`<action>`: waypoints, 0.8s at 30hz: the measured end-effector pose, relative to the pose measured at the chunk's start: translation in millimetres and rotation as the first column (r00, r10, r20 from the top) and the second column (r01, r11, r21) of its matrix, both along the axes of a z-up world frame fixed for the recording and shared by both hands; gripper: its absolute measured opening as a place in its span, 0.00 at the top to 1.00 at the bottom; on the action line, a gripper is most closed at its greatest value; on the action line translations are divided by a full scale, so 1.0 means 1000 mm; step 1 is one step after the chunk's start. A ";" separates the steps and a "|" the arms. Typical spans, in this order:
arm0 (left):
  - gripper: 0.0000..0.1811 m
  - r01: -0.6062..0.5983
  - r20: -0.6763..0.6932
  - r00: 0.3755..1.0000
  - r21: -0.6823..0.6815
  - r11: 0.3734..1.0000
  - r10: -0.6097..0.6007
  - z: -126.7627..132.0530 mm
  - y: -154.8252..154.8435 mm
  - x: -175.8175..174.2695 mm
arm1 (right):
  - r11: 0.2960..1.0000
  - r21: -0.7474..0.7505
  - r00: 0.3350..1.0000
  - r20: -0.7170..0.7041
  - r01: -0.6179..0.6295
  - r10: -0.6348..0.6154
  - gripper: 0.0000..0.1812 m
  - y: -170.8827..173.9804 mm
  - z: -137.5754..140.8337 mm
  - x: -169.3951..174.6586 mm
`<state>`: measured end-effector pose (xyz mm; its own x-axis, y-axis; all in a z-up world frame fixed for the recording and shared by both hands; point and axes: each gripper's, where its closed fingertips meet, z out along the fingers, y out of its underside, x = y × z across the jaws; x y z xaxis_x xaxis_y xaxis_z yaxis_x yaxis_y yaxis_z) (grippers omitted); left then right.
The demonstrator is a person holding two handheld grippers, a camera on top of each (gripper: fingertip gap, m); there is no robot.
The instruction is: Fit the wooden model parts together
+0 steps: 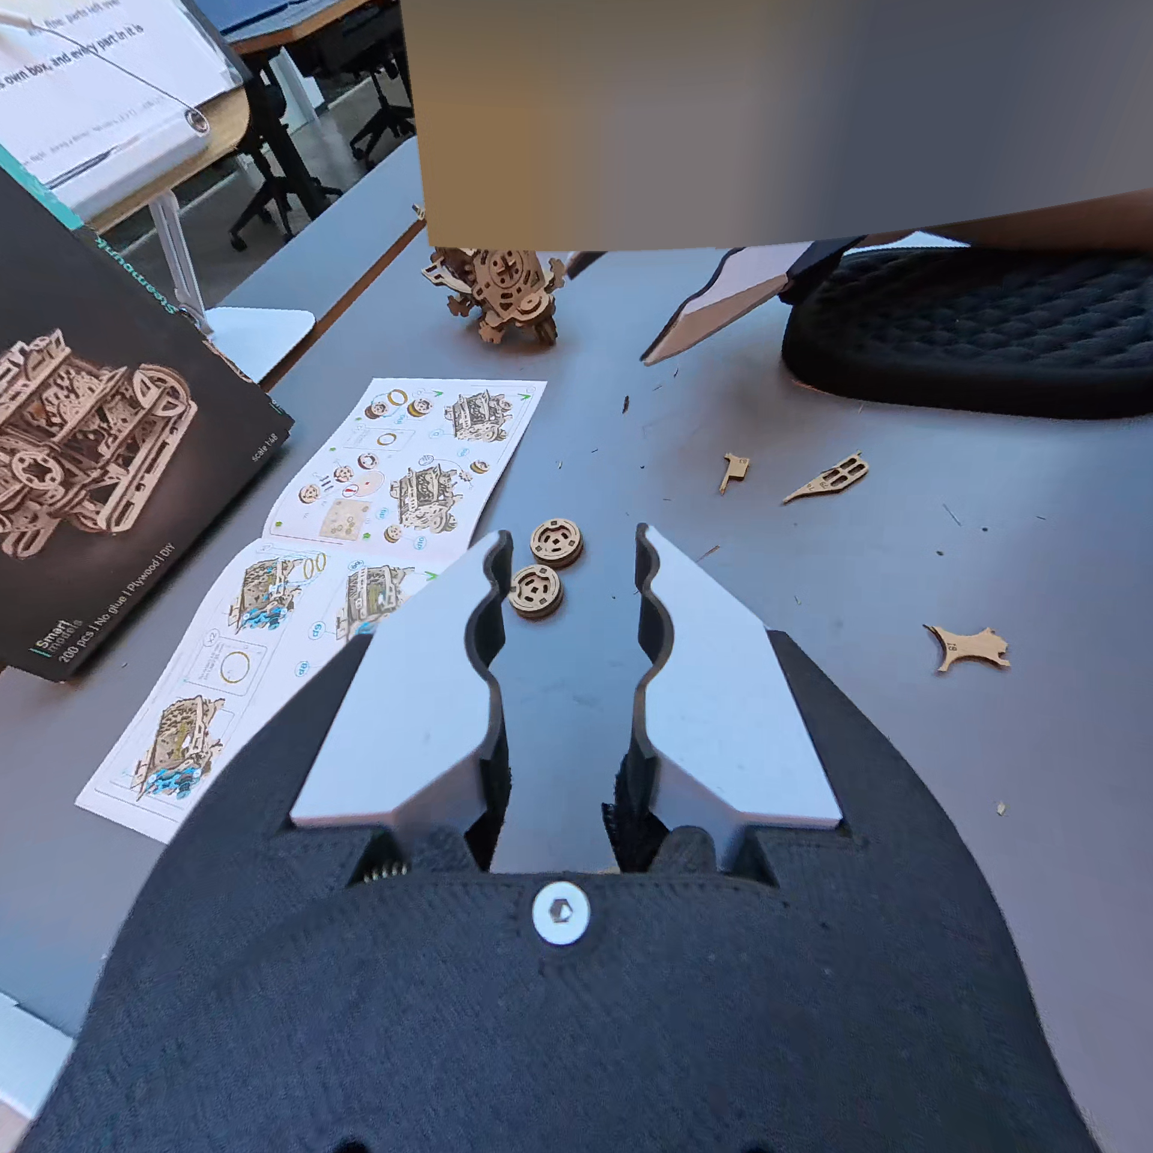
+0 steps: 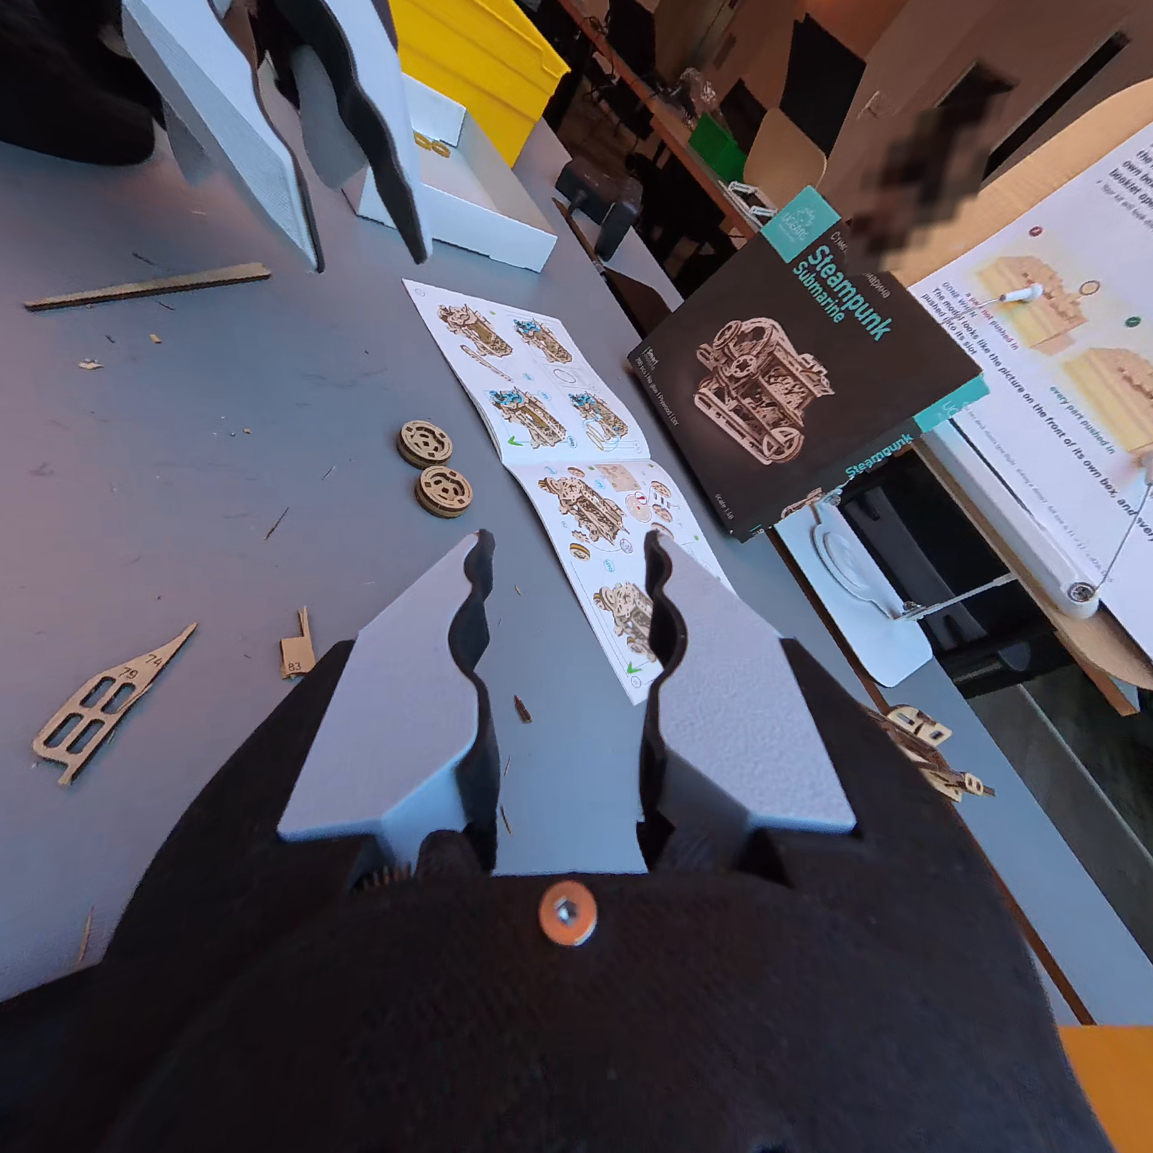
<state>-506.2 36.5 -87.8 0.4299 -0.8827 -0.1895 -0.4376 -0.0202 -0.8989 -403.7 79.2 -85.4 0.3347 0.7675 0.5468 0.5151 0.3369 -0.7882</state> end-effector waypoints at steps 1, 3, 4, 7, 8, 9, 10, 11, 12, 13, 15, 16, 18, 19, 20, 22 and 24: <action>0.79 -0.004 0.014 1.000 -0.016 1.000 0.005 0.000 0.001 -0.001 | 1.000 0.006 1.000 -0.007 -0.006 0.006 0.73 -0.001 0.001 0.000; 0.77 -0.015 0.027 0.999 -0.053 0.998 0.016 -0.003 0.005 -0.003 | 0.999 -0.039 0.999 0.000 -0.032 0.032 0.73 -0.004 -0.004 -0.003; 0.76 -0.014 0.031 0.999 -0.064 0.998 0.016 -0.005 0.005 -0.003 | 0.995 -0.088 0.999 0.012 -0.036 0.037 0.74 -0.006 -0.009 -0.004; 0.76 0.004 0.027 1.000 -0.063 0.998 -0.002 -0.008 0.003 0.001 | 0.989 -0.134 0.998 0.001 -0.065 0.066 0.78 -0.014 -0.010 -0.007; 0.76 0.012 0.017 1.000 -0.058 0.998 -0.011 -0.009 0.002 0.003 | 0.989 -0.126 0.997 0.008 -0.073 0.074 0.80 -0.016 -0.010 -0.008; 0.76 0.019 0.006 1.000 -0.052 0.998 -0.019 -0.011 0.000 0.004 | 0.990 -0.119 0.997 0.019 -0.075 0.077 0.80 -0.017 -0.010 -0.008; 0.77 0.024 -0.004 1.000 -0.048 0.999 -0.024 -0.013 0.000 0.005 | 0.992 -0.105 0.997 0.029 -0.068 0.071 0.80 -0.017 -0.010 -0.008; 0.77 0.026 -0.011 1.000 -0.048 0.999 -0.027 -0.014 -0.001 0.006 | 0.994 -0.085 0.997 0.034 -0.064 0.067 0.80 -0.016 -0.009 -0.008; 0.77 0.027 -0.013 1.000 -0.050 0.998 -0.028 -0.015 -0.001 0.006 | 0.996 -0.061 0.997 0.033 -0.061 0.063 0.79 -0.016 -0.008 -0.008; 0.77 0.028 -0.009 1.000 -0.054 0.998 -0.028 -0.014 -0.001 0.006 | 0.997 -0.041 0.997 0.034 -0.063 0.064 0.79 -0.016 -0.007 -0.008; 0.77 0.026 0.004 1.000 -0.052 0.998 -0.026 -0.011 -0.001 0.006 | 1.000 0.004 0.999 0.043 -0.016 0.016 0.78 -0.011 -0.004 -0.004; 0.77 0.022 0.009 1.000 -0.044 0.999 -0.022 -0.008 0.000 0.005 | 1.000 0.029 0.999 0.043 0.001 -0.002 0.76 -0.009 -0.001 -0.003; 0.77 0.004 0.011 1.000 -0.022 1.000 -0.004 -0.003 0.002 0.002 | 0.999 0.050 0.999 0.030 0.019 -0.020 0.76 -0.009 0.004 -0.002; 0.77 -0.011 0.006 1.000 -0.013 1.000 0.012 0.000 0.004 -0.002 | 0.999 0.037 1.000 0.016 0.022 -0.022 0.76 -0.011 0.006 -0.003; 0.77 -0.033 -0.001 0.999 -0.001 0.999 0.033 0.004 0.006 -0.006 | 1.000 0.012 1.000 0.003 0.010 -0.010 0.76 -0.015 0.007 -0.006; 0.78 -0.124 -0.011 0.992 0.042 0.991 0.125 0.017 0.016 -0.025 | 1.000 -0.028 1.000 -0.017 -0.009 0.008 0.76 -0.020 0.007 -0.010; 0.77 -0.275 0.014 0.961 0.074 0.959 0.275 0.040 0.024 -0.062 | 0.999 -0.028 0.999 -0.034 -0.023 0.022 0.76 -0.024 0.007 -0.012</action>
